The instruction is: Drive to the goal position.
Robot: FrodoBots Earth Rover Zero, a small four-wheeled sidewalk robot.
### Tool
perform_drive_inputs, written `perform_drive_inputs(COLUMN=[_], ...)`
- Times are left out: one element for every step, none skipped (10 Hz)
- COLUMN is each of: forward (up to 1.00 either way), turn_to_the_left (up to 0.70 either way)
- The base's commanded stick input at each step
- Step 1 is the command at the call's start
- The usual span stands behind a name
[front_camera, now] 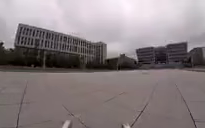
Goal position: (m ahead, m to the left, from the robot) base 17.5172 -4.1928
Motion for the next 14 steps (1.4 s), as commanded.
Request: perform_drive_inputs(forward=[0.85,0.85,0.85,0.85,0.88,0.95,1.00,1.00,1.00,1.00,1.00,1.00,1.00,1.00], turn_to_the_left=[-0.25,-0.25,-0.25,-0.25,-0.26,-0.28,-0.29,-0.29,-0.29,-0.29,-0.29,-0.29,-0.29,-0.29])
